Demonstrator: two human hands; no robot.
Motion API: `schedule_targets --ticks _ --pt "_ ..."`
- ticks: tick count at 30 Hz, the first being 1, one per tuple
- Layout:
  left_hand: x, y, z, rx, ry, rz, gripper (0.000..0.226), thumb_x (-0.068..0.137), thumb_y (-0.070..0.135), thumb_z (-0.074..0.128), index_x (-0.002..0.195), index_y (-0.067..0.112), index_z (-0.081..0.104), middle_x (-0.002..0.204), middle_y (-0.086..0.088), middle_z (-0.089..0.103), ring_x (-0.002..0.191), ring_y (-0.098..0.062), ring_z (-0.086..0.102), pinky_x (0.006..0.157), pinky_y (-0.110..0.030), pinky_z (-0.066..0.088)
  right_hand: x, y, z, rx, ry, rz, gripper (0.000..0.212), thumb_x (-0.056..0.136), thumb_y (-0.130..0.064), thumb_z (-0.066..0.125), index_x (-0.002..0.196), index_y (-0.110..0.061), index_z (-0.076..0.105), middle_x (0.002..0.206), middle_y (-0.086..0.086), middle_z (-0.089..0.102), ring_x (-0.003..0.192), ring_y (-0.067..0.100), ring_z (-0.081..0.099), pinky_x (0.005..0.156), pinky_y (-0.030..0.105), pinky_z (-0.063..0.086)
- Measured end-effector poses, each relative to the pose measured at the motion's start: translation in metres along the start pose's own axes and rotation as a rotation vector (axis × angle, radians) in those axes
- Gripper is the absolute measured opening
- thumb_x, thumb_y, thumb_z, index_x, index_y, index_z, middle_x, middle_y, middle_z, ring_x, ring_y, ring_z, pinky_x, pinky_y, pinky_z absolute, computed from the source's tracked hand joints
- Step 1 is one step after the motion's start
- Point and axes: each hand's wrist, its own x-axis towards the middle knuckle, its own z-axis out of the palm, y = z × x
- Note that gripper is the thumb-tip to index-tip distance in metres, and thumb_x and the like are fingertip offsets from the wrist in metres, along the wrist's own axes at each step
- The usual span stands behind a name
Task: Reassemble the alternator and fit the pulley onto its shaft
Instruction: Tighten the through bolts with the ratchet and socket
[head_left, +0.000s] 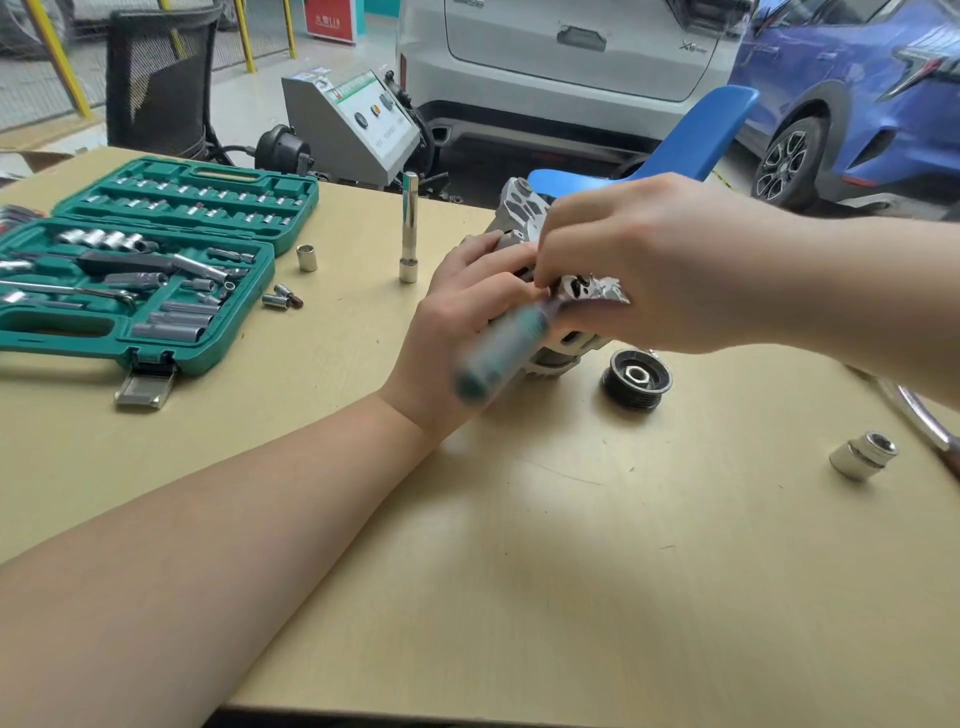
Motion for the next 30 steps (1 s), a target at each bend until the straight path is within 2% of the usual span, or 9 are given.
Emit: schedule_targets --ticks 4,7,9,11,14,17,22,26,30 --pt "-0.003 0.003 -0.001 0.012 -0.010 -0.048 0.016 0.091 0.010 0.086 0.095 -0.001 0.076 0.134 -0.017 0.072 0.132 -0.035 0.061 0.121 -0.055 0.039 -0.015 0.012 0.004 -0.206 -0.010 -0.291 0.015 0.101 -0.012 0.060 0.102 -0.002 0.071 0.108 0.017 0.065 0.092 0.039 0.058 0.082 0.053 0.054" --pt "-0.004 0.006 -0.002 0.014 -0.001 -0.064 0.018 0.092 0.013 0.085 0.100 -0.001 0.077 0.135 -0.015 0.071 0.135 -0.028 0.057 0.121 -0.055 0.041 -0.019 0.013 0.008 -0.188 0.068 -0.271 0.019 0.102 -0.010 0.058 0.105 0.001 0.073 0.103 0.019 0.067 0.089 0.041 0.062 0.080 0.053 0.055" --pt "-0.003 0.006 -0.003 0.018 0.002 -0.060 0.019 0.092 0.015 0.082 0.098 -0.002 0.076 0.135 -0.010 0.070 0.134 -0.019 0.055 0.117 -0.058 0.044 -0.019 0.007 0.010 -0.122 0.122 -0.162 0.016 0.096 -0.007 0.067 0.107 0.000 0.076 0.101 0.019 0.070 0.089 0.041 0.066 0.080 0.052 0.057" --pt "-0.003 0.004 -0.003 0.029 -0.007 -0.069 0.018 0.091 0.011 0.085 0.098 -0.002 0.074 0.135 -0.010 0.070 0.134 -0.024 0.056 0.116 -0.059 0.045 -0.017 0.000 0.012 -0.030 0.153 -0.041 0.018 0.091 -0.007 0.072 0.108 -0.002 0.078 0.099 0.017 0.071 0.088 0.041 0.068 0.077 0.052 0.058" --pt "-0.003 0.003 -0.004 0.038 -0.009 -0.058 0.020 0.092 0.012 0.086 0.106 0.003 0.076 0.130 -0.013 0.074 0.128 -0.037 0.063 0.113 -0.060 0.046 -0.008 -0.010 0.012 0.095 0.165 0.141 0.018 0.095 -0.023 0.073 0.104 -0.009 0.079 0.091 0.007 0.066 0.083 0.035 0.063 0.075 0.046 0.054" --pt "-0.002 0.005 -0.004 0.032 0.014 -0.035 0.018 0.092 0.013 0.087 0.101 0.004 0.074 0.107 -0.005 0.074 0.112 -0.035 0.065 0.099 -0.059 0.054 0.009 -0.013 0.011 0.162 0.131 0.462 0.027 0.092 -0.044 0.071 0.089 -0.019 0.077 0.078 -0.001 0.067 0.077 0.025 0.061 0.076 0.042 0.056" --pt "-0.007 0.002 -0.002 0.038 0.007 -0.105 0.025 0.088 0.014 0.088 0.104 -0.002 0.077 0.132 -0.012 0.073 0.138 -0.044 0.056 0.119 -0.054 0.043 0.028 -0.011 0.000 0.427 0.002 0.853 0.036 0.085 -0.049 0.073 0.071 -0.016 0.071 0.057 0.001 0.073 0.056 0.019 0.074 0.054 0.030 0.061" --pt "-0.002 0.004 -0.004 -0.002 0.007 -0.058 0.019 0.089 0.011 0.088 0.099 0.000 0.076 0.123 -0.003 0.073 0.127 -0.037 0.061 0.112 -0.057 0.047 0.026 -0.009 -0.008 0.264 -0.081 0.649 0.033 0.084 -0.052 0.070 0.073 -0.021 0.072 0.057 -0.006 0.070 0.061 0.018 0.072 0.060 0.028 0.057" --pt "0.002 0.003 -0.004 -0.029 0.006 -0.029 0.013 0.092 0.004 0.084 0.091 -0.002 0.073 0.117 -0.005 0.074 0.120 -0.041 0.063 0.104 -0.060 0.050 0.009 -0.006 -0.009 0.032 -0.107 0.047 0.020 0.086 -0.031 0.073 0.094 -0.013 0.071 0.092 -0.001 0.062 0.080 0.025 0.054 0.070 0.037 0.047"
